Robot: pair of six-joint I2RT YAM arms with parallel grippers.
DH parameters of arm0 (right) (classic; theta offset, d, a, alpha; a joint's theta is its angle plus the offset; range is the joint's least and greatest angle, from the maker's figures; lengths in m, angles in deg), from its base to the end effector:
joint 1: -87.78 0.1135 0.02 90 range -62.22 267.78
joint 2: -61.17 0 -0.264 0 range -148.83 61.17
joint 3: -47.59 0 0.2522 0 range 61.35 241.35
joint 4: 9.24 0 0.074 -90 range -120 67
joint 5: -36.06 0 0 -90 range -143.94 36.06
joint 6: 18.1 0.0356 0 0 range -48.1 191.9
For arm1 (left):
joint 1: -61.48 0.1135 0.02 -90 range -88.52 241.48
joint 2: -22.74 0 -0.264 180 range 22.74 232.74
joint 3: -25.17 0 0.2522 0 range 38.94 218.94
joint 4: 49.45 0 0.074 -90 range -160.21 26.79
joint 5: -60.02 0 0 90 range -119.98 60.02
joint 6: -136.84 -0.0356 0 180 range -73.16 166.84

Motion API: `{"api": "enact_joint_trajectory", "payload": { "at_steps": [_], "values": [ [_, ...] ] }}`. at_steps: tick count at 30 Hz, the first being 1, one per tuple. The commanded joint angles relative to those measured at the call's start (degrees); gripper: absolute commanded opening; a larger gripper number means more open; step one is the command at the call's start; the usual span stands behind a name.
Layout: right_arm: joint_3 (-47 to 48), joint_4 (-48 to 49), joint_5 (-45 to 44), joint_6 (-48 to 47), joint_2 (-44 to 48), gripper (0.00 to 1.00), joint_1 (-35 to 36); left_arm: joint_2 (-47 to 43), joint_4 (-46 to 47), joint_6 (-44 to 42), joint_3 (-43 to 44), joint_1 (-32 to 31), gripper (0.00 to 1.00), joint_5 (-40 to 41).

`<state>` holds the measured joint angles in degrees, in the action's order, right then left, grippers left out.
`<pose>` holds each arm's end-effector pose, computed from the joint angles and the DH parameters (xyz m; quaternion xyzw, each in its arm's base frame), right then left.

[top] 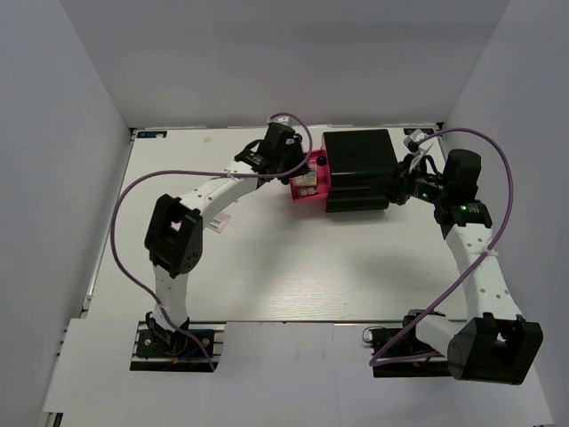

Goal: Organize the makeup

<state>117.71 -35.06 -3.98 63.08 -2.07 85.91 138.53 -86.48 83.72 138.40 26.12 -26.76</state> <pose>0.2439 0.0193 0.3480 -0.2897 0.7215 0.2931 0.5565 0.3855 -0.2711 0.2701 -0.0240 0.9042 -0.2304 0.3589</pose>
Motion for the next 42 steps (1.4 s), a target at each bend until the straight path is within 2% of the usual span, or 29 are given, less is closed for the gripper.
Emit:
{"api": "enact_joint_trajectory", "payload": {
  "at_steps": [1, 3, 4, 6, 7, 8, 9, 12, 13, 14, 15, 16, 17, 20, 23, 29, 32, 36, 42],
  "values": [
    [1.0, 2.5, -2.3, 1.3, 1.0, 0.17, -0.5, -12.5, 5.1, -1.0, -6.3, 1.2, 0.38, 0.0],
    [1.7, 3.4, -4.7, 2.7, 0.6, 0.12, -0.5, -17.1, 6.8, -0.9, -10.2, 2.9, 0.17, 0.2],
    [2.7, 3.5, -6.7, 3.5, 0.0, 0.08, -0.5, -18.4, 7.3, -0.8, -14.3, 3.7, 0.01, 0.2],
    [4.7, 4.0, -9.2, 5.4, -1.4, 0.02, -0.6, -21.8, 9.3, 0.3, -18.3, 6.4, 0.00, -0.7],
    [5.4, 4.1, -11.3, 5.9, -2.0, 0.04, -0.6, -22.4, 10.1, 0.7, -22.4, 7.6, 0.00, -1.8],
    [6.2, 4.3, -12.5, 7.1, -2.7, 0.09, -0.7, -23.0, 12.2, 1.3, -24.3, 9.7, 0.00, -5.0],
    [6.9, 4.4, -13.9, 7.8, -4.1, 0.30, -0.7, -23.3, 13.1, 2.5, -25.9, 10.6, 0.00, -6.5],
    [11.7, 3.4, -18.1, 10.3, -8.2, 0.73, -1.0, -21.1, 16.4, 5.6, -30.0, 14.2, 0.00, -12.5],
    [14.4, 2.9, -19.1, 10.7, -9.3, 0.79, -1.3, -20.2, 17.2, 6.2, -30.5, 15.0, 0.00, -13.9],
    [15.8, 2.3, -19.6, 11.1, -10.7, 0.83, -1.6, -18.9, 17.9, 6.9, -30.6, 15.5, 0.11, -15.3],
    [17.2, 1.4, -20.0, 11.9, -13.2, 0.85, -1.6, -17.6, 19.0, 7.7, -30.1, 16.2, 0.16, -18.0],
    [20.1, 0.9, -20.0, 12.2, -14.5, 0.85, -1.7, -14.7, 19.0, 8.0, -29.4, 16.2, 0.22, -19.1],
    [21.5, 0.2, -20.1, 12.8, -16.0, 0.85, -2.3, -13.4, 19.5, 8.6, -27.8, 16.2, 0.37, -20.3],
    [26.7, -2.9, -21.6, 13.7, -22.7, 0.85, -3.0, -8.9, 20.3, 9.6, -24.9, 16.2, 0.54, -23.7],
    [28.7, -4.1, -22.9, 14.2, -25.7, 0.83, -4.3, -5.8, 21.0, 10.2, -23.2, 16.2, 0.57, -25.8],
    [31.3, -5.9, -17.0, 14.7, -34.1, 0.69, -6.7, -2.2, 22.5, 11.3, -21.3, 16.2, 0.58, -29.1],
    [32.0, -6.4, -13.9, 14.4, -36.8, 0.65, -7.4, -1.3, 22.8, 11.8, -21.2, 16.2, 0.58, -30.2],
    [32.9, -7.5, -9.2, 14.0, -39.5, 0.62, -8.1, 0.8, 22.8, 12.2, -19.1, 16.2, 0.58, -31.8],
    [33.0, -8.9, -7.0, 13.0, -41.5, 0.59, -8.4, 3.7, 22.7, 12.9, -15.9, 15.6, 0.58, -32.7]
  ]
}}
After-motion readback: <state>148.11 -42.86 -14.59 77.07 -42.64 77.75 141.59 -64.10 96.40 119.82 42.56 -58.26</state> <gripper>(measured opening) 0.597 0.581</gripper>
